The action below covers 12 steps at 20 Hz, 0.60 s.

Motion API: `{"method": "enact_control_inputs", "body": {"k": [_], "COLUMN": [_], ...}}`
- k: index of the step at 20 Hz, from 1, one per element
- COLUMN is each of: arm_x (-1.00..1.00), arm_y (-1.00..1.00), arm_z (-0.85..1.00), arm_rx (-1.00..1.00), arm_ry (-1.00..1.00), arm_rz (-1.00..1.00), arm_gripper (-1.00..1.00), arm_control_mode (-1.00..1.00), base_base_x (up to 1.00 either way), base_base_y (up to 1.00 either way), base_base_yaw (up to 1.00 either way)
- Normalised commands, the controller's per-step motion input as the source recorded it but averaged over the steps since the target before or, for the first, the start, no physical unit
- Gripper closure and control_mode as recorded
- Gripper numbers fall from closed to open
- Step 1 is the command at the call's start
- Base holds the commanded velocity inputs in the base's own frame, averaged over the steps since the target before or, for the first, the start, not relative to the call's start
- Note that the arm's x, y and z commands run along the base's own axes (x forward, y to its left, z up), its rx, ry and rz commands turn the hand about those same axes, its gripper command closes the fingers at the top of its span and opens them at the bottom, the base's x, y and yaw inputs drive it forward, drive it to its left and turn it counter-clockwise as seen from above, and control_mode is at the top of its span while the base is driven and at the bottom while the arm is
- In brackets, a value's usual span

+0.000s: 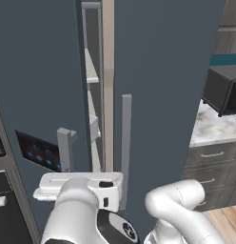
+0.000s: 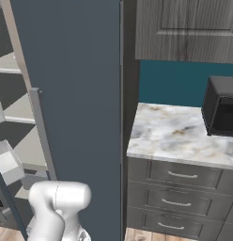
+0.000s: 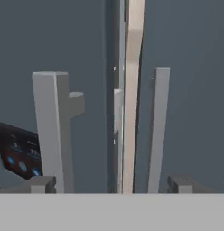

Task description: Open the freezer door, pick up the ice cube tray from the freezer, and place it on the dining counter.

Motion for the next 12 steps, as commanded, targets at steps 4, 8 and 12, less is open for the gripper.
{"method": "enact_control_inputs", "body": {"k": [4, 8, 12], "arm_x": [-0.53, -0.15, -0.01], "arm_y": [-0.73, -0.8, -0.84], "arm_z": [0.23, 0.27, 0.31], "arm_rx": [0.0, 0.0, 0.01], "arm_ry": [0.0, 0.0, 0.0], "arm_rz": [0.02, 0.06, 0.1], "arm_gripper": [-1.0, -1.0, -1.0], "arm_control_mode": [-1.0, -1.0, -1.0], "base_base_x": [0.0, 0.0, 0.0], "base_base_y": [0.0, 0.0, 0.0], "base_base_yaw": [0.0, 0.0, 0.0]}}
